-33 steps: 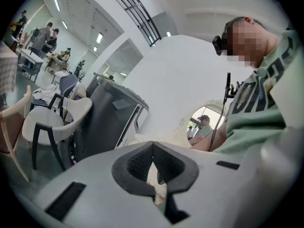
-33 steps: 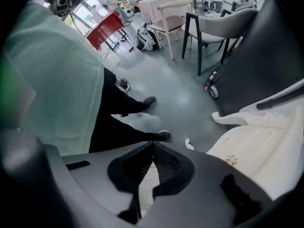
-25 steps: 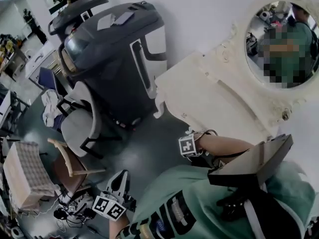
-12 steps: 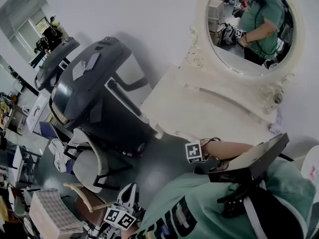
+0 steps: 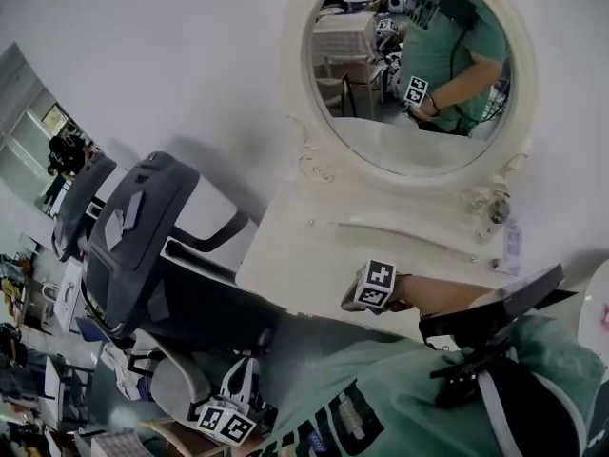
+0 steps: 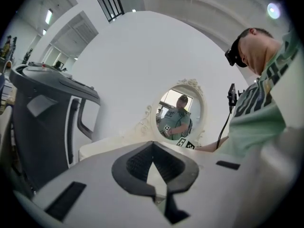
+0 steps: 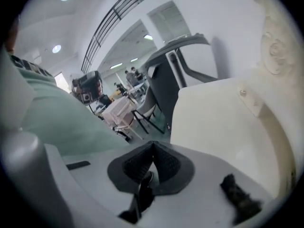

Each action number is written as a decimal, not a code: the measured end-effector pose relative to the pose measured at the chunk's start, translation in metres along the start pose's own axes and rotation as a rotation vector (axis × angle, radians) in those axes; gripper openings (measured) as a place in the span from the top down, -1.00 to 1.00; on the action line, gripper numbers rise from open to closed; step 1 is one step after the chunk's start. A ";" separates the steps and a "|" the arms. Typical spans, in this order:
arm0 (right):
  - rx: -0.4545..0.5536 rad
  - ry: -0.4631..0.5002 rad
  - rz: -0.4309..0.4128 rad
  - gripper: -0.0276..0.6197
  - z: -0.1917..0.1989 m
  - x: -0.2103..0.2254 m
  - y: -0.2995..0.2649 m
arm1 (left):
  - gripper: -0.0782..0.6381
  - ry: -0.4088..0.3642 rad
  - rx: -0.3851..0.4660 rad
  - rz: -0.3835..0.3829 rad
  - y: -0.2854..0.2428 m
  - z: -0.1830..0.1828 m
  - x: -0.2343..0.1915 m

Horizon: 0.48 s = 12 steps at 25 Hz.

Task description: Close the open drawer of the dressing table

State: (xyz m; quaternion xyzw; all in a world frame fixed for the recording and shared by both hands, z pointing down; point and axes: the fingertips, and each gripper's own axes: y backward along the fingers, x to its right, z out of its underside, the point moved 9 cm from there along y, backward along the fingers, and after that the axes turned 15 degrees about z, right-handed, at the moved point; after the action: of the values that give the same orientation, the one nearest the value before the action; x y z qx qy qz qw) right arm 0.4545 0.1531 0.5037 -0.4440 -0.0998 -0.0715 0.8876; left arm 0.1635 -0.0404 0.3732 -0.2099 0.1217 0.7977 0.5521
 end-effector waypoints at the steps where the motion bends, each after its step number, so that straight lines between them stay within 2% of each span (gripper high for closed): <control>1: 0.036 -0.038 0.012 0.88 0.003 0.012 0.014 | 0.76 -0.004 -0.011 0.024 -0.019 -0.003 0.000; 6: 0.186 -0.248 0.063 0.88 0.034 0.048 0.063 | 0.76 -0.008 -0.092 0.149 -0.089 -0.016 -0.007; 12: 0.338 -0.487 0.192 0.88 0.065 0.058 0.097 | 0.76 -0.026 -0.197 0.364 -0.165 -0.043 -0.047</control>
State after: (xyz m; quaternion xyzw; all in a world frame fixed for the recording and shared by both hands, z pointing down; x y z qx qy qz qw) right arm 0.5245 0.2606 0.4805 -0.3013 -0.2776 0.1385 0.9016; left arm 0.3400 -0.0382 0.3640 -0.2272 0.0718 0.8949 0.3773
